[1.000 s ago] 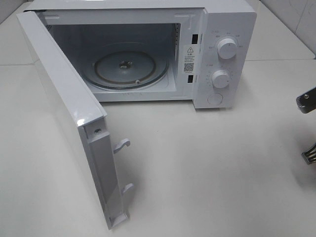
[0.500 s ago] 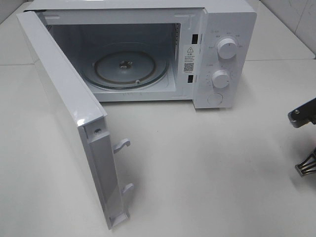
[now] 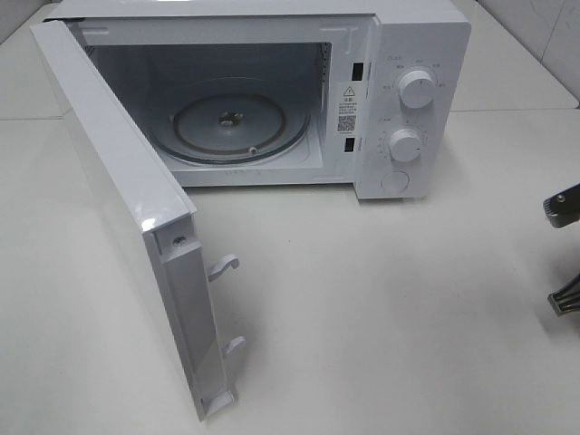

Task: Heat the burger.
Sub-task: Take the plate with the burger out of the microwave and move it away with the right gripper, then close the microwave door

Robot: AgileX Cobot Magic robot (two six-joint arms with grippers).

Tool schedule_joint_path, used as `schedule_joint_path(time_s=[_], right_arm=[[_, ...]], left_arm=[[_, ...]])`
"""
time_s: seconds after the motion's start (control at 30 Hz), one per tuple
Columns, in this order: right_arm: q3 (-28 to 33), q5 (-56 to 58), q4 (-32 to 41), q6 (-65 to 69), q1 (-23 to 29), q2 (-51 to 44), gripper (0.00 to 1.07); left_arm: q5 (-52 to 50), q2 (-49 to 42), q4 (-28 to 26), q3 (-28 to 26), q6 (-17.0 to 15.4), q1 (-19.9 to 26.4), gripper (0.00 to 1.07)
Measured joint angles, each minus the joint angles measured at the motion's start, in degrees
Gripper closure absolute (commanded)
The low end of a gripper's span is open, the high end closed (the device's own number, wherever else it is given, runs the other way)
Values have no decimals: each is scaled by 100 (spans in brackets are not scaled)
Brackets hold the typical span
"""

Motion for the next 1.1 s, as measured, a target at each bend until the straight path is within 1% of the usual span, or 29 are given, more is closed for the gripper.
schedule_joint_path(time_s=[0.03, 0.07, 0.1, 0.17, 0.2, 0.23, 0.27, 0.3, 0.33, 0.37, 0.43, 0.5, 0.53, 0.6, 0.63, 0.67, 0.7, 0.73, 0.77, 0.8, 0.83, 0.87, 0.9, 0.93, 0.97, 1.0, 1.03, 1.07, 1.1], right_arm=[[0, 0, 0, 0, 0, 0, 84], [0, -17, -6, 0, 0, 0, 80], [0, -17, -6, 0, 0, 0, 80], [0, -69, -11, 0, 0, 0, 63], [0, -69, -11, 0, 0, 0, 63], [0, -69, -11, 0, 0, 0, 58], [-6, -74, 40, 0, 0, 0, 49], [-6, -74, 40, 0, 0, 0, 49], [-23, -74, 97, 0, 0, 0, 45], [-23, -74, 97, 0, 0, 0, 45], [-183, -63, 481, -6, 0, -6, 34], [-218, -46, 619, -11, 0, -29, 32], [-292, -34, 957, -155, 0, -143, 31], [-315, -23, 1129, -258, 0, -206, 31], [-361, -23, 1558, -670, 0, -401, 31], [-361, -23, 1558, -670, 0, -401, 31], [-384, -11, 1856, -951, 0, -510, 31], [-407, 23, 2544, -1593, 0, -728, 31], [-407, 23, 2544, -1593, 0, -728, 31], [-407, 143, 3277, -2355, 0, -968, 31], [-407, 252, 3730, -2813, 0, -1106, 31], [-407, 252, 3730, -2813, 0, -1106, 31], [-407, 510, 4595, -3759, 0, -1387, 31], [-407, 510, 4595, -3759, 0, -1387, 31], [-407, 665, 5105, -4223, 0, -1524, 31], [-458, 951, 6005, -4985, 0, -1759, 31], [-458, 951, 6005, -4985, 0, -1759, 31], [-504, 1152, 6887, -5581, 0, -2000, 31], [-527, 1215, 7265, -5850, 0, -2131, 31]], left_arm=[[0, 0, 0, 0, 0, 0, 7], [0, 0, 0, 0, 0, 0, 7], [0, 0, 0, 0, 0, 0, 7], [0, 0, 0, 0, 0, 0, 7], [0, 0, 0, 0, 0, 0, 7], [0, 0, 0, 0, 0, 0, 7], [0, 0, 0, 0, 0, 0, 7], [0, 0, 0, 0, 0, 0, 7], [0, 0, 0, 0, 0, 0, 7], [0, 0, 0, 0, 0, 0, 7], [0, 0, 0, 0, 0, 0, 7], [0, 0, 0, 0, 0, 0, 7], [0, 0, 0, 0, 0, 0, 7], [0, 0, 0, 0, 0, 0, 7], [0, 0, 0, 0, 0, 0, 7], [0, 0, 0, 0, 0, 0, 7], [0, 0, 0, 0, 0, 0, 7], [0, 0, 0, 0, 0, 0, 7], [0, 0, 0, 0, 0, 0, 7], [0, 0, 0, 0, 0, 0, 7], [0, 0, 0, 0, 0, 0, 7], [0, 0, 0, 0, 0, 0, 7], [0, 0, 0, 0, 0, 0, 7], [0, 0, 0, 0, 0, 0, 7], [0, 0, 0, 0, 0, 0, 7], [0, 0, 0, 0, 0, 0, 7], [0, 0, 0, 0, 0, 0, 7], [0, 0, 0, 0, 0, 0, 7], [0, 0, 0, 0, 0, 0, 7]])
